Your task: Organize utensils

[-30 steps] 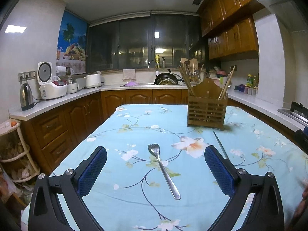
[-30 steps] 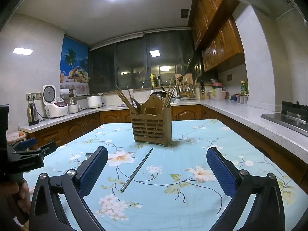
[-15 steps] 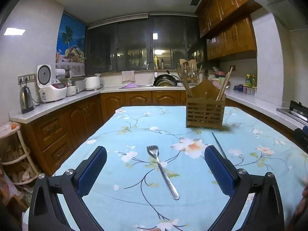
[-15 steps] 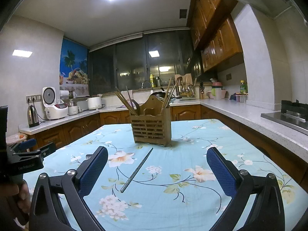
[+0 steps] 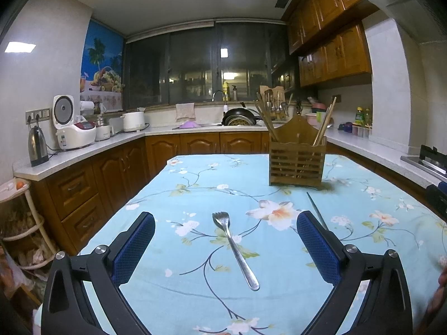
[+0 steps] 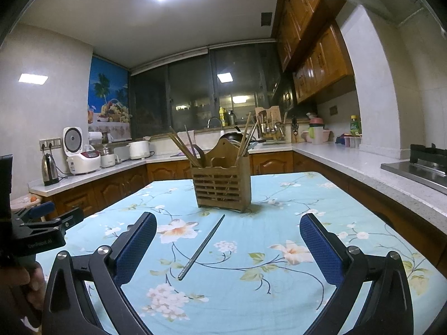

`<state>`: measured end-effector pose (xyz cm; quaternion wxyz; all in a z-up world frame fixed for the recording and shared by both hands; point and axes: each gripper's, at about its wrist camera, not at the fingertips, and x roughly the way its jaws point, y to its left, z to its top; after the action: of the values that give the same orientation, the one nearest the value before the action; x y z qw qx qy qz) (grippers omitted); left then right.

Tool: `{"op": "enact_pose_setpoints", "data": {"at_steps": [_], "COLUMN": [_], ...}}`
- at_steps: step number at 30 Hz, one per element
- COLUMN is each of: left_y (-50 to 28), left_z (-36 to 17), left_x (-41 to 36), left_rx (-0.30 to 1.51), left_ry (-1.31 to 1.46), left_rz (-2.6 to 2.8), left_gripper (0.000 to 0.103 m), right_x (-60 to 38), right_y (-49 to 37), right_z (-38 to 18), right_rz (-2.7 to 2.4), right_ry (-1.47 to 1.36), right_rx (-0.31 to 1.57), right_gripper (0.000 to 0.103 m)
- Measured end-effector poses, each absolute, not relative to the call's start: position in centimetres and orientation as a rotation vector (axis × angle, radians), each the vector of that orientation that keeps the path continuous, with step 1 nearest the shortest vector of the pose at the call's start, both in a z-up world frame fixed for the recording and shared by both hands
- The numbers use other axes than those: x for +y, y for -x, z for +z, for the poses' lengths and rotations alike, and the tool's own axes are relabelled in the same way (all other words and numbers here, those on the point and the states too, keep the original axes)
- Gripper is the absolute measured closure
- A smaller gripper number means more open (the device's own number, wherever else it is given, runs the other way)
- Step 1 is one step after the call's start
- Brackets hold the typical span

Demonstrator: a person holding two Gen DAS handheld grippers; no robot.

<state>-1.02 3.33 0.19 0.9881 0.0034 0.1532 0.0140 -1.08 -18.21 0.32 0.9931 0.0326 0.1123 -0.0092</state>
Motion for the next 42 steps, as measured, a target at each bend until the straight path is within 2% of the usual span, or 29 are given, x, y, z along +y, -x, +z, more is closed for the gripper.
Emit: {"op": "enact_pose_setpoints", "data": {"at_steps": [42], "left_y": [0.6], "left_z": [0.4], "left_x": [2.0], "left_rx": [0.332], "left_ry": [-0.003], "left_rz": [0.016], "left_gripper": [0.001], "right_x": [-17.5], "right_y": [0.2], "right_z": [0.2], "right_rz": [-0.015], "right_ry": [-0.094], "right_rx": [0.262], "right_gripper": [0.0]}}
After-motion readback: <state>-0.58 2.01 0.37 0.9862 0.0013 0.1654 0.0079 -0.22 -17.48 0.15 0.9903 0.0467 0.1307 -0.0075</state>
